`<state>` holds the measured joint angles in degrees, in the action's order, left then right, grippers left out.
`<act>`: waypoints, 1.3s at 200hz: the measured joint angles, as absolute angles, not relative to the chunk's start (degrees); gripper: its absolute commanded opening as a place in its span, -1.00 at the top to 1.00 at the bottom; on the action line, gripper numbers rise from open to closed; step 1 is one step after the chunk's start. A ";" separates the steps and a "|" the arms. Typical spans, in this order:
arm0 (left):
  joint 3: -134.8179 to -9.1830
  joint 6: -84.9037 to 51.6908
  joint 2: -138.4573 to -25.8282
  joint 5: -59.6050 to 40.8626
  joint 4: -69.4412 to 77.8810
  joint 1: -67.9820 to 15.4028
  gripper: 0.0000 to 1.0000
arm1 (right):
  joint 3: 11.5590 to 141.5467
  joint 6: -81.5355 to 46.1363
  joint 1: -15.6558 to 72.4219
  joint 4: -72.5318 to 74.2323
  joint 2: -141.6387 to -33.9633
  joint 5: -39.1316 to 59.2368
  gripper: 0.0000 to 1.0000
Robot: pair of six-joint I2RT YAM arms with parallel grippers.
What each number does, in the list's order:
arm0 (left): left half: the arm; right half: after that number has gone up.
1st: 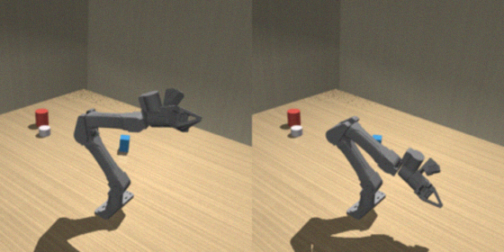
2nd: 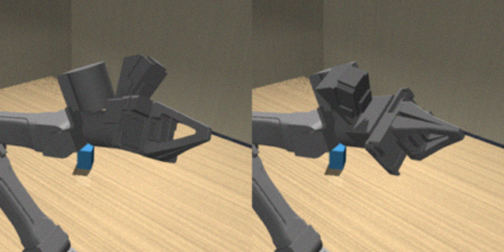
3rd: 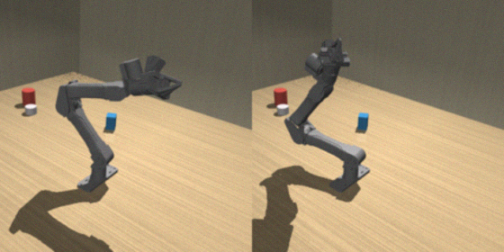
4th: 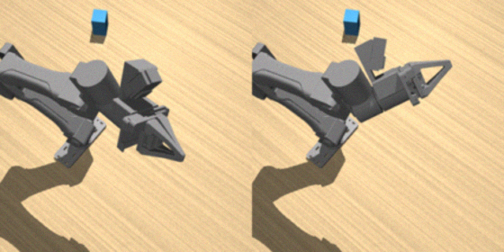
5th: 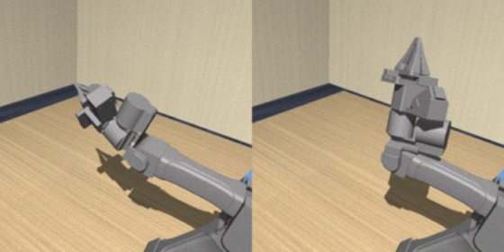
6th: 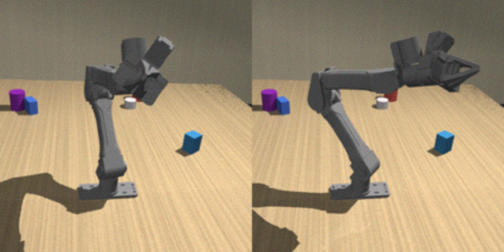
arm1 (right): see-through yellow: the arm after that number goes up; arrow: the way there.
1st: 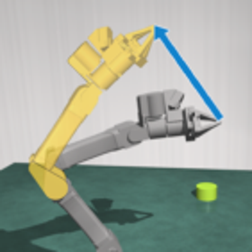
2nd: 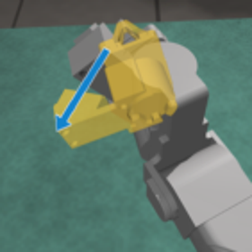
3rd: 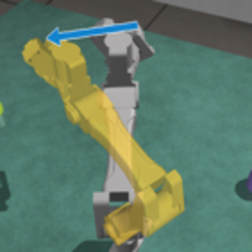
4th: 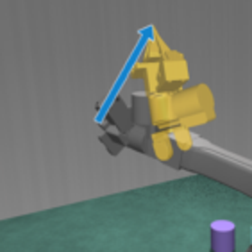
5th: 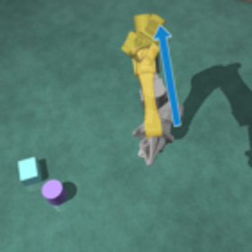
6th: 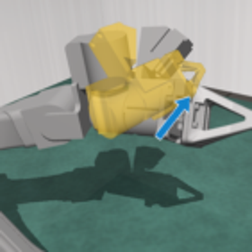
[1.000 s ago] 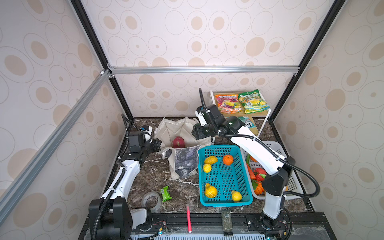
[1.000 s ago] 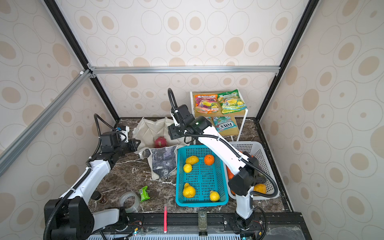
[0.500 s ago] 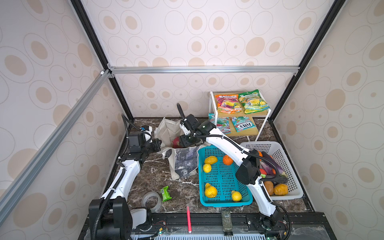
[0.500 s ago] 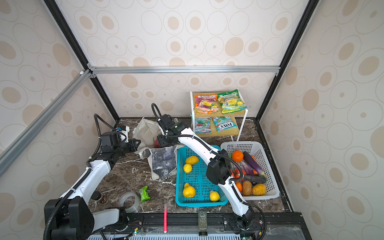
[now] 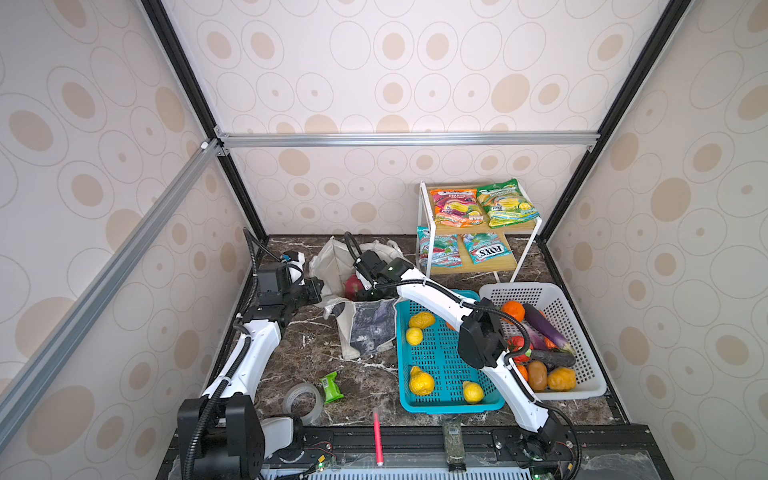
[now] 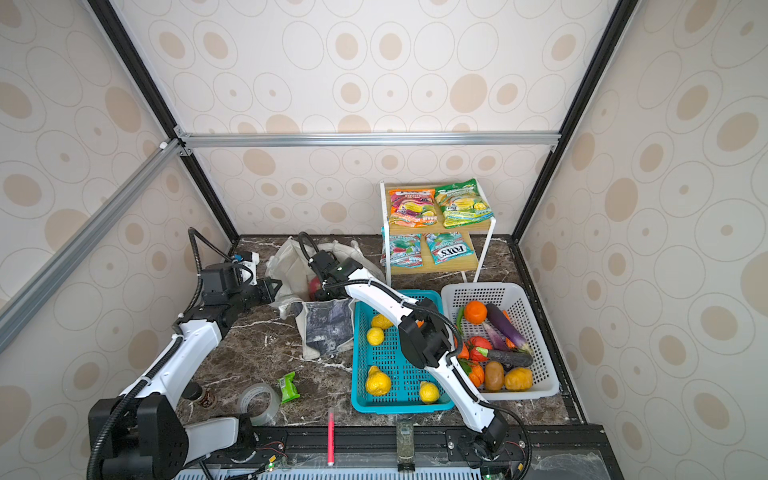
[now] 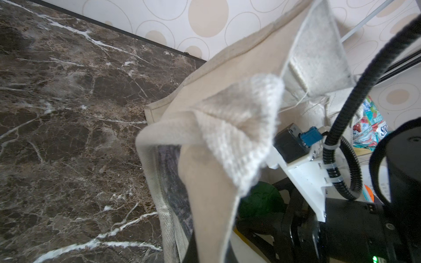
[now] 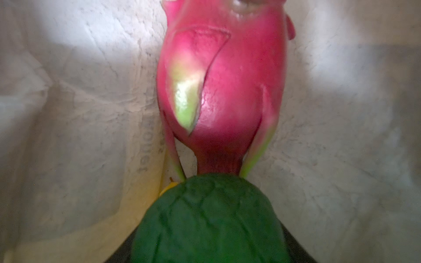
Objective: Place the food into the grocery bag and tie it
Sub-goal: 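Carry the green fruit with the right gripper into the tote bag, then open the right gripper to drop the green fruit beside the dragon fruit, then withdraw the right gripper and reach up to the candy bags on the shelf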
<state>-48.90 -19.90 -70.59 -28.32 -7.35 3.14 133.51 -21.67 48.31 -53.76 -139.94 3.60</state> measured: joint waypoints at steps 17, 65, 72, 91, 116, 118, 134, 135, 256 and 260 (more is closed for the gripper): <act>-48.88 -19.90 -70.59 -28.29 -7.35 3.14 1.00 | 133.93 -21.37 48.34 -53.74 -140.20 3.64 -0.90; -48.88 -19.90 -70.54 -28.23 -7.35 3.11 1.00 | 135.70 -20.34 49.43 -55.92 -139.94 0.21 -0.99; -48.88 -19.90 -70.50 -28.18 -7.35 3.11 1.00 | 135.70 -20.25 49.74 -56.36 -139.57 -1.04 -0.99; -48.88 -19.90 -70.32 -27.90 -7.40 3.11 1.00 | 134.50 -20.71 50.57 -56.31 -136.90 -4.32 -0.99; -48.88 -19.88 -70.17 -27.73 -7.51 3.11 1.00 | 125.38 -22.04 51.09 -51.92 -126.15 -6.79 -0.99; -48.88 -19.88 -70.17 -27.70 -7.55 3.11 1.00 | 124.29 -22.17 51.11 -51.42 -124.99 -6.79 -0.99; -48.88 -19.88 -70.06 -27.62 -7.70 3.11 1.00 | 116.75 -22.68 51.11 -46.33 -115.63 -7.75 -0.99; -48.88 -19.88 -70.06 -27.62 -7.70 3.11 1.00 | 116.18 -22.72 51.09 -45.91 -114.76 -7.88 -0.99; -48.88 -19.90 -70.00 -27.35 -7.84 3.11 1.00 | 75.99 -35.07 40.10 -25.41 -90.96 -7.18 -0.51; -48.88 -19.90 -70.00 -27.35 -7.81 3.11 1.00 | 75.59 -35.73 40.01 -25.19 -91.26 -6.63 -0.51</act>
